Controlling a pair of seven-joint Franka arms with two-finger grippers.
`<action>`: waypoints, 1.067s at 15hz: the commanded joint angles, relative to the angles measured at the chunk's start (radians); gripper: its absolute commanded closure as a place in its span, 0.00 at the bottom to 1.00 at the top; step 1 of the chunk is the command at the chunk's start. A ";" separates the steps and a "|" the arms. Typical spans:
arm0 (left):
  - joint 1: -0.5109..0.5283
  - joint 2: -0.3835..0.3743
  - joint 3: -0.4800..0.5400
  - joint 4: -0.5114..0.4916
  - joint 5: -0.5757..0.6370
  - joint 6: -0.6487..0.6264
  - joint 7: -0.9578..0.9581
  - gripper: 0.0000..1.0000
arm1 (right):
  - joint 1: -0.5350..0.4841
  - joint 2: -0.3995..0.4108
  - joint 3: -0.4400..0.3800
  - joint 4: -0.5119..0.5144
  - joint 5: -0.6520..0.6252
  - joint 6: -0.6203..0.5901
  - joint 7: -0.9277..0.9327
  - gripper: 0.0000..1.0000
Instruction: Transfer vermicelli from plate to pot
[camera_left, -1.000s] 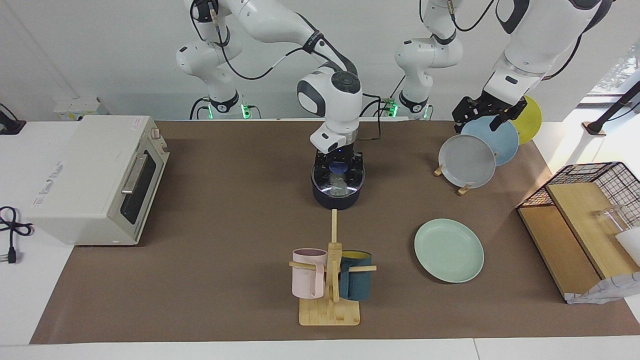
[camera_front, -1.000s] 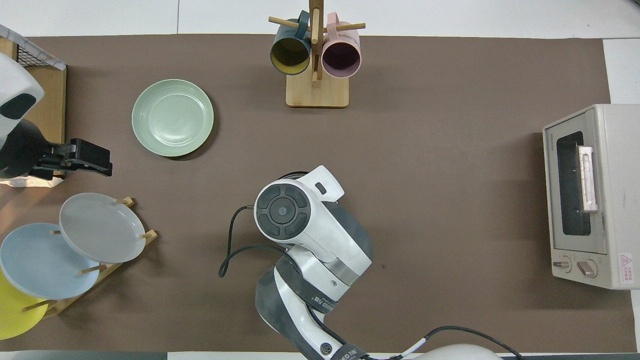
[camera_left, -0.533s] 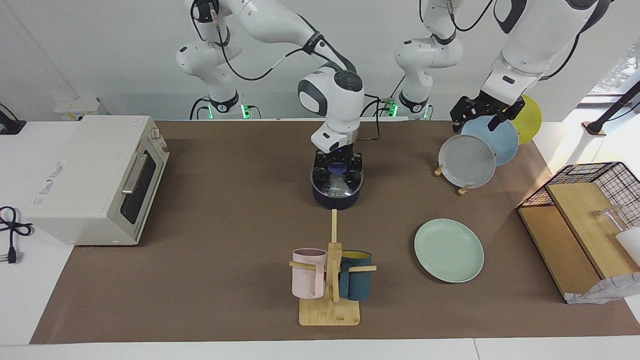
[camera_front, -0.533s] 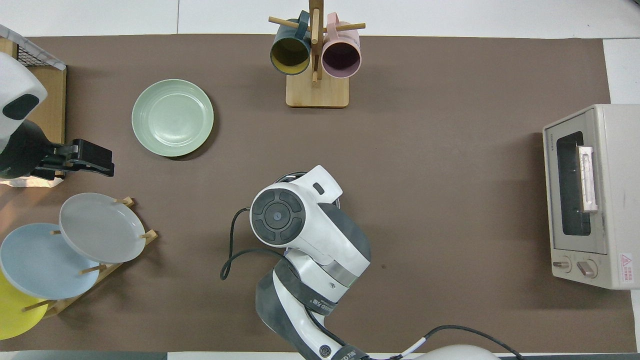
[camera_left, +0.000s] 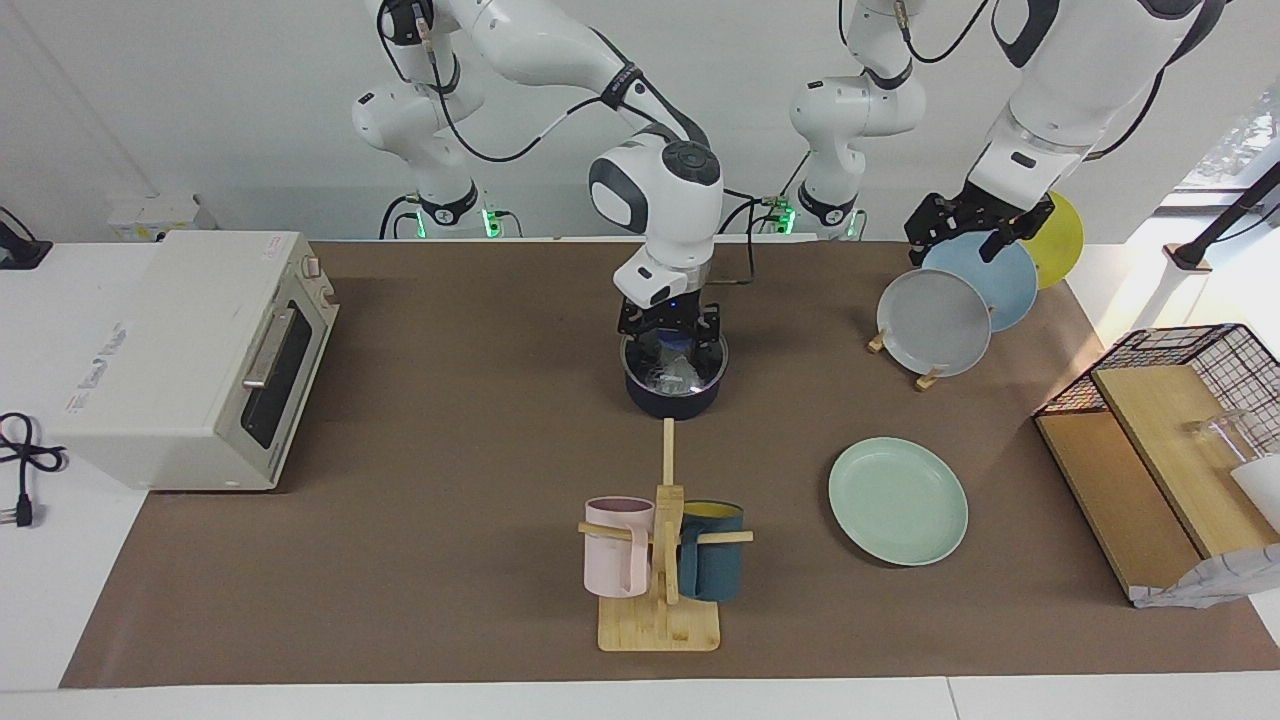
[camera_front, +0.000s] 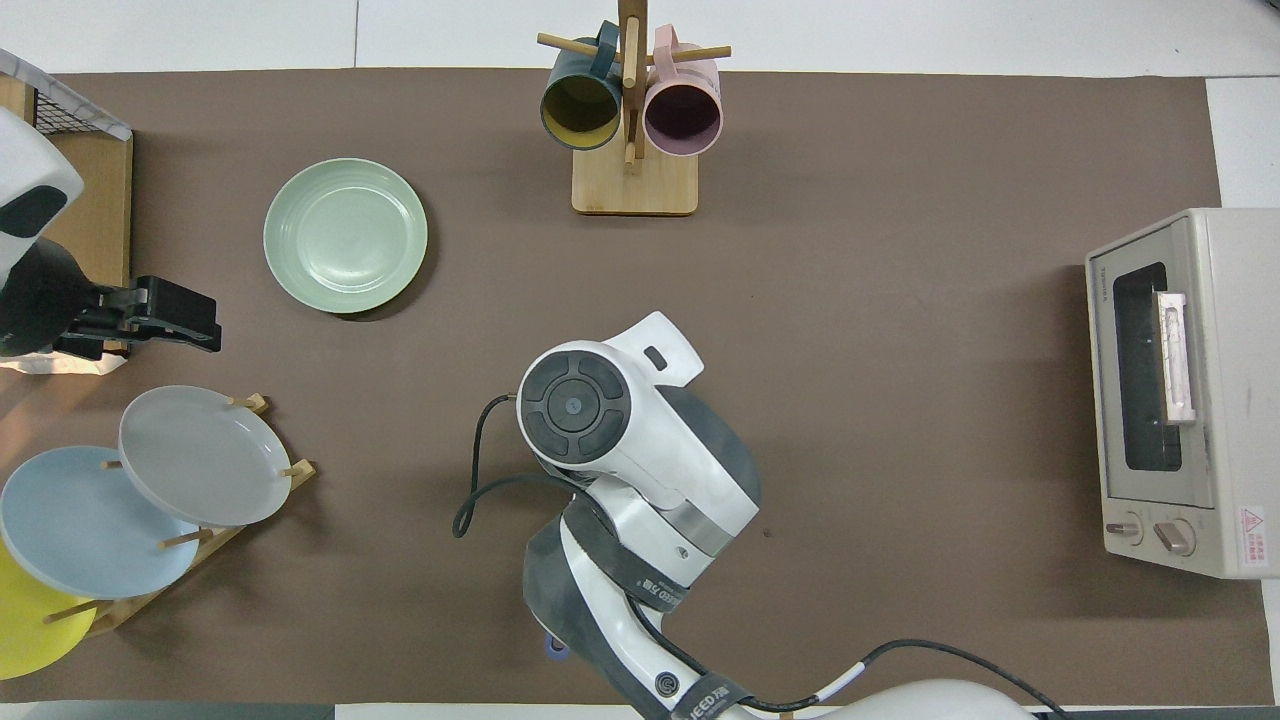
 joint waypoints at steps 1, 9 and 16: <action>-0.006 -0.010 0.013 0.001 -0.004 -0.012 -0.010 0.00 | -0.059 -0.041 0.010 0.023 -0.020 -0.044 -0.057 0.00; -0.007 -0.010 0.013 0.001 -0.004 -0.012 -0.010 0.00 | -0.323 -0.174 0.010 0.113 -0.005 -0.309 -0.449 0.00; -0.007 -0.010 0.013 0.001 -0.004 -0.012 -0.010 0.00 | -0.596 -0.352 0.008 0.118 0.057 -0.593 -0.833 0.00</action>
